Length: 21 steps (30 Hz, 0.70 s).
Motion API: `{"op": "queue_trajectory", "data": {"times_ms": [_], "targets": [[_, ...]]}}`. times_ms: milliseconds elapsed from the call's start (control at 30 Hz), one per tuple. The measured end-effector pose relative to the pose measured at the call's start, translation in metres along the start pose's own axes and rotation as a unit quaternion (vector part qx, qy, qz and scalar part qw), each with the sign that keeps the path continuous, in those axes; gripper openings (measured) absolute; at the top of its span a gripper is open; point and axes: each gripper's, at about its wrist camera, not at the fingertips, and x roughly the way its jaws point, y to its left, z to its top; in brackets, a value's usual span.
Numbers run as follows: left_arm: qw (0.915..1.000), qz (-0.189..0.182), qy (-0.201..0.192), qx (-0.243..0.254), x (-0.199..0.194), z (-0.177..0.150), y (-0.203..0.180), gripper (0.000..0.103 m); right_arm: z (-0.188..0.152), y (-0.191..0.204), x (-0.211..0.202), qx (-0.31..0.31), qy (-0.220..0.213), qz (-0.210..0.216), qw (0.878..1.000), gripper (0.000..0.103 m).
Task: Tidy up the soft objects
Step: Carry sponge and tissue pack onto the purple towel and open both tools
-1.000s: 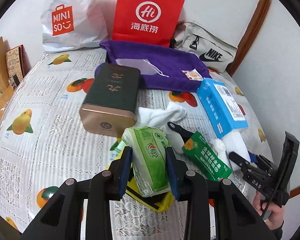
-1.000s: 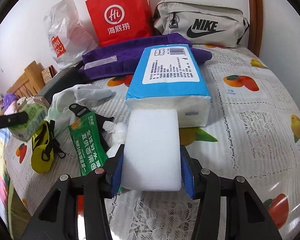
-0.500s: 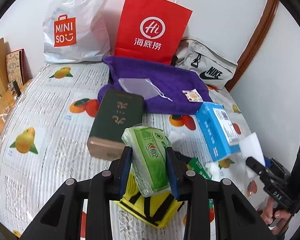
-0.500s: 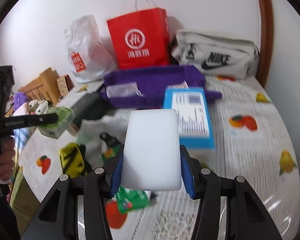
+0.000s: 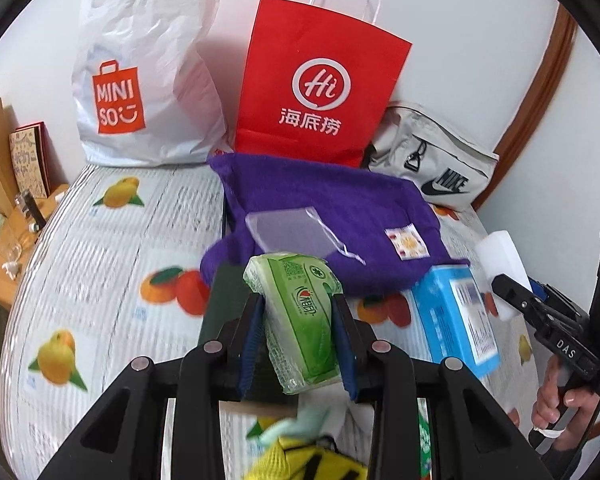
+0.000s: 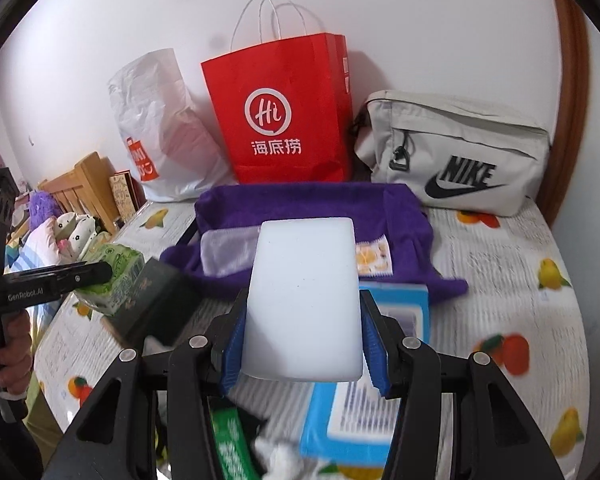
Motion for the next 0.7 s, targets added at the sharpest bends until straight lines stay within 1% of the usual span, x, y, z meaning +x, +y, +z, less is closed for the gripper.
{"op": "queue_trajectory", "data": {"times_ms": [167,433,567,633,700], "targets": [[1.0,0.006,0.003,-0.003,0.026,0.025,0.002,0.032,0.025,-0.014,0.035,0.007,0.008,0.006,1.0,0.051],[0.9997,0.009,0.018,-0.014,0.069,0.059,0.008,0.032,0.058,-0.031,0.088,-0.008,0.03,0.009,0.999,0.051],[0.9995,0.017,0.026,-0.01,0.09,0.071,0.01,0.032,0.071,-0.04,0.115,-0.014,0.04,0.005,0.999,0.051],[0.9992,0.019,0.032,-0.013,0.099,0.075,0.012,0.032,0.076,-0.044,0.128,-0.02,0.046,-0.004,0.999,0.051],[0.9989,0.018,0.038,-0.019,0.109,0.08,0.016,0.032,0.081,-0.049,0.14,-0.018,0.057,-0.005,0.998,0.051]]}}
